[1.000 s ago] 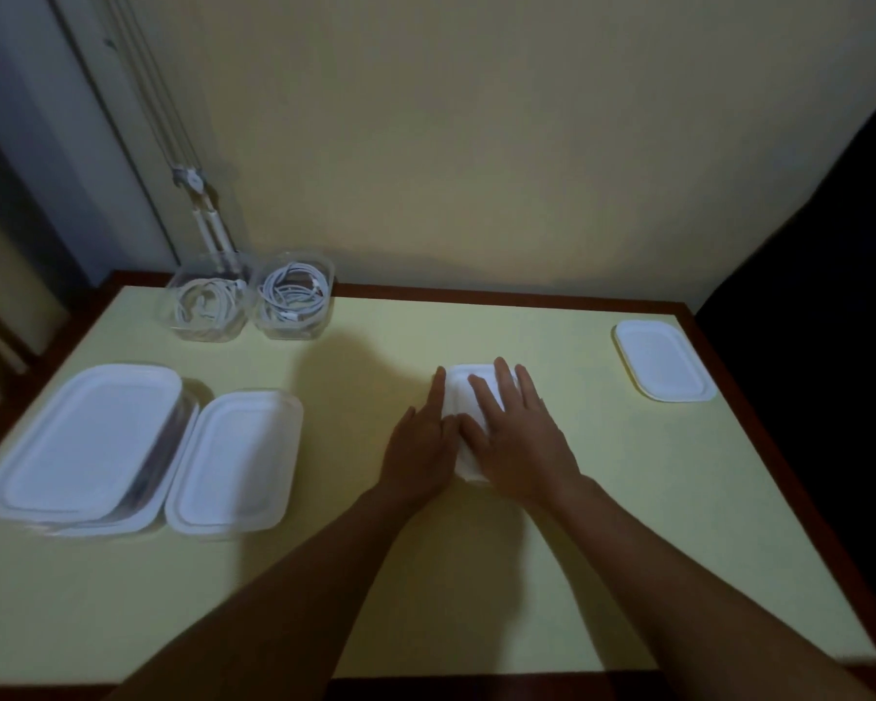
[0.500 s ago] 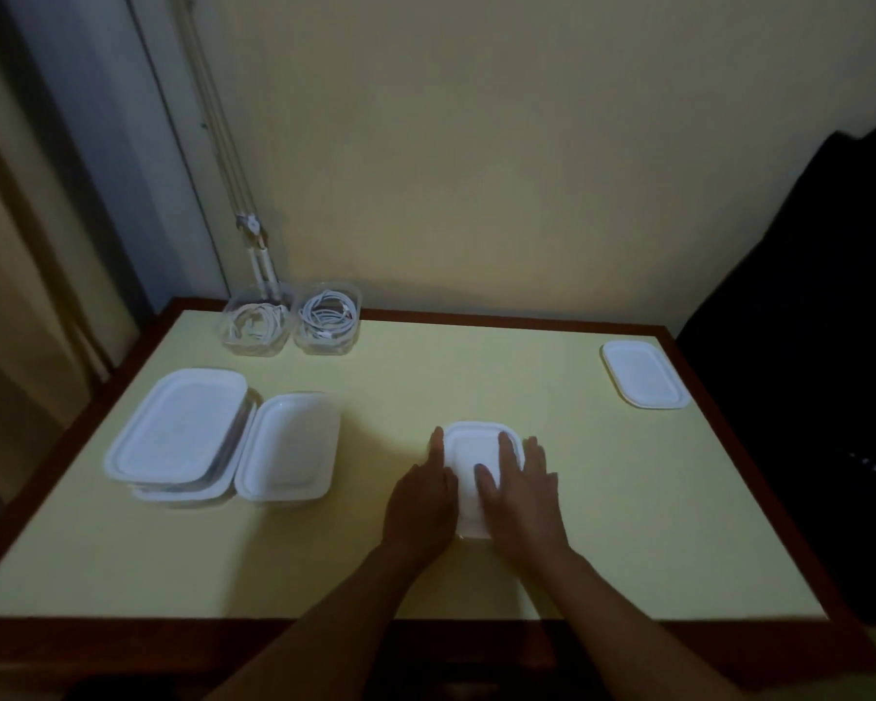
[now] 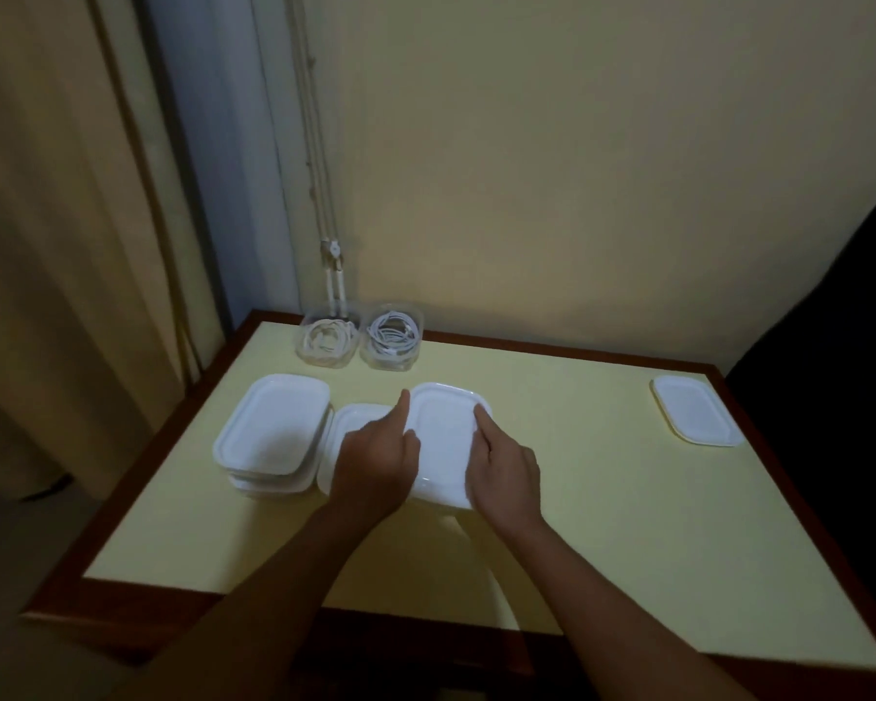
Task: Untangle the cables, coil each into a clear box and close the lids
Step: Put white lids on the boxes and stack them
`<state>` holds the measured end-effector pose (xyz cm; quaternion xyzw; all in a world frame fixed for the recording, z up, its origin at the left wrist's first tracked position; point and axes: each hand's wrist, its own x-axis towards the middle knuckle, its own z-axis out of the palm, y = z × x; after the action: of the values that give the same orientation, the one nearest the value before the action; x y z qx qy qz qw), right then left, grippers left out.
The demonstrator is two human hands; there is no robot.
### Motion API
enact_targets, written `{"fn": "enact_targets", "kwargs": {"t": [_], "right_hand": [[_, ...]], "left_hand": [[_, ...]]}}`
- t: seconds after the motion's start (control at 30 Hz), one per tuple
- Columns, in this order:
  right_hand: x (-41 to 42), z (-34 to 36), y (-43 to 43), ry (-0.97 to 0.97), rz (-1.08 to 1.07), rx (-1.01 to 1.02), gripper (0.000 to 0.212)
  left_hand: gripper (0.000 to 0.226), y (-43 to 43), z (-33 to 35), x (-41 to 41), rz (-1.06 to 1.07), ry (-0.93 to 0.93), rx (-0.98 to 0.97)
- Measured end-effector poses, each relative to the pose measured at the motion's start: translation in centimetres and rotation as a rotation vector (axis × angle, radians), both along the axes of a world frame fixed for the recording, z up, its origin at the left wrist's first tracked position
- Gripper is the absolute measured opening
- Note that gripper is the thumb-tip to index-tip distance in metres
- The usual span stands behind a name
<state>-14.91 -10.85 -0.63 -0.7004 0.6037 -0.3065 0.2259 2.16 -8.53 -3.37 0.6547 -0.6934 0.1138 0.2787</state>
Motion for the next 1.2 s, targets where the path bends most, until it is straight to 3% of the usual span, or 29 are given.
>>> {"fn": "enact_targets", "kwargs": {"t": [0.13, 0.3, 0.43, 0.63, 0.8, 0.9, 1.03, 1.13, 1.2], "right_hand": [[4.8, 0.4, -0.7, -0.018, 0.022, 0.059, 0.043], [8.7, -0.5, -1.2, 0.126, 0.108, 0.136, 0.048], [10.2, -1.0, -1.3, 0.146, 0.155, 0.136, 0.048], [10.1, -0.7, -1.6, -0.053, 0.141, 0.042, 0.038], [9.5, -0.3, -5.7, -0.271, -0.030, 0.019, 0.027], [9.5, -1.3, -10.0, -0.106, -0.005, 0.060, 0.036], [10.1, -2.8, -14.7, 0.285, 0.255, 0.076, 0.057], [11.1, -3.5, -17.2, 0.539, 0.381, 0.074, 0.054], [11.5, -3.9, -18.1, 0.582, 0.385, 0.033, 0.049]], "left_hand": [[0.054, 0.6, 1.6, 4.9, 0.020, 0.001, 0.062], [0.060, 0.3, 1.5, 10.3, 0.076, -0.060, 0.122], [0.079, -0.9, 1.5, 13.2, 0.143, -0.074, 0.222], [0.091, -2.2, 0.3, 14.2, 0.162, -0.183, 0.433], [0.088, -1.8, -0.2, 13.7, 0.161, -0.119, 0.432], [0.086, -1.8, -0.1, 13.7, 0.159, -0.091, 0.432], [0.086, -1.7, 0.0, 13.5, 0.163, -0.080, 0.452], [0.085, -1.7, 0.1, 13.5, 0.170, -0.088, 0.470], [0.086, -1.8, 0.1, 13.5, 0.168, -0.086, 0.480]]}}
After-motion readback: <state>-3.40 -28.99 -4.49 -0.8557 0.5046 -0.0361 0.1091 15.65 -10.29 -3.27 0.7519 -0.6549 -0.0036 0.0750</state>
